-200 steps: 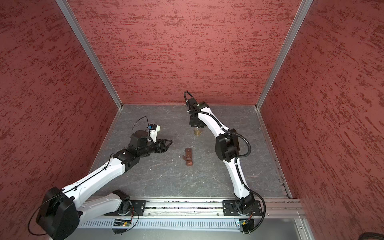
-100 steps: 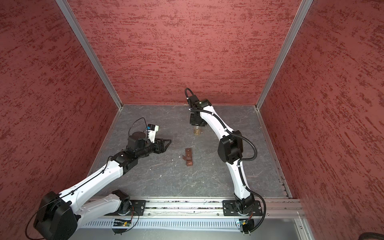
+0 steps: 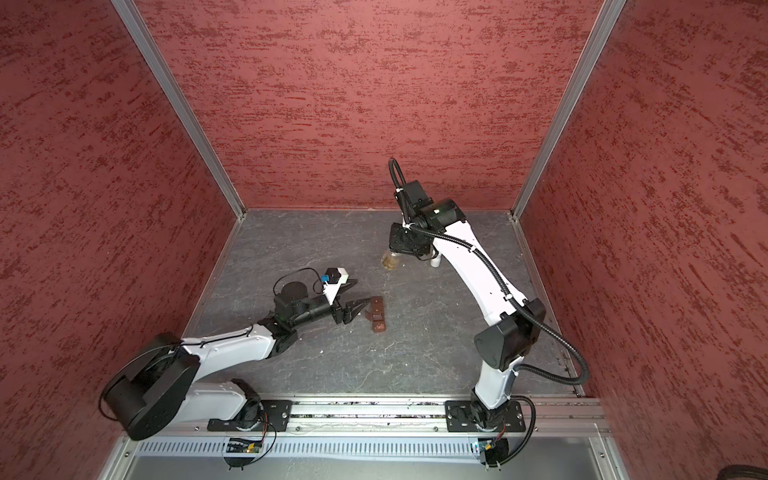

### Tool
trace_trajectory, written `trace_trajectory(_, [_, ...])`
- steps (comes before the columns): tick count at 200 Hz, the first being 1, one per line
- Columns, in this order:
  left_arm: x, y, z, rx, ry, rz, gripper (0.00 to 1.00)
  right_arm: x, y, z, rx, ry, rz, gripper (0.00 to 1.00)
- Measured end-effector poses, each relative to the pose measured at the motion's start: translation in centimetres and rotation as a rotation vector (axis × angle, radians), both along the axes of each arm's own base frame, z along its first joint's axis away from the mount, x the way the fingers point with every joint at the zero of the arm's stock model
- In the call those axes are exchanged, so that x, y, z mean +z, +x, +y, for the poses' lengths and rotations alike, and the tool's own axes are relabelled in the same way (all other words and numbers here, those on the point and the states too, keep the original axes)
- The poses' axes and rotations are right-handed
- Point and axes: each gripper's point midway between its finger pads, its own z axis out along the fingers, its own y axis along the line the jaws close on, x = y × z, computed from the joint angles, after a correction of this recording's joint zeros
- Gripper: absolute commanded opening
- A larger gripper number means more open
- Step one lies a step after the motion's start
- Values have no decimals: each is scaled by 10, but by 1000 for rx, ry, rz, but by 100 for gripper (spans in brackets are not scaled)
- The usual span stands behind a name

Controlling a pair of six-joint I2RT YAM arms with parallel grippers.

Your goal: Sort the pills into containers

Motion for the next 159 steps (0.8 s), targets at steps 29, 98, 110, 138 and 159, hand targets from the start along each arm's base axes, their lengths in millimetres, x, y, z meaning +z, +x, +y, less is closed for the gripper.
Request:
trace_trajectory(29, [17, 10, -21, -49, -39, -132, 85, 7, -17, 0, 28, 37, 12, 35])
trace_trajectory(98, [30, 17, -42, -115, -78, -270, 81, 12, -52, 9, 113, 154, 82, 35])
trace_trajectory(110, [32, 16, -43, -125, -81, -284, 79, 10, -55, 10, 124, 171, 102, 35])
trace_trajectory(138, [33, 11, -45, -156, -77, -297, 73, 5, -59, 11, 138, 194, 134, 35])
trace_trajectory(159, [31, 9, -46, -172, -74, -293, 71, 3, -60, 12, 145, 211, 150, 35])
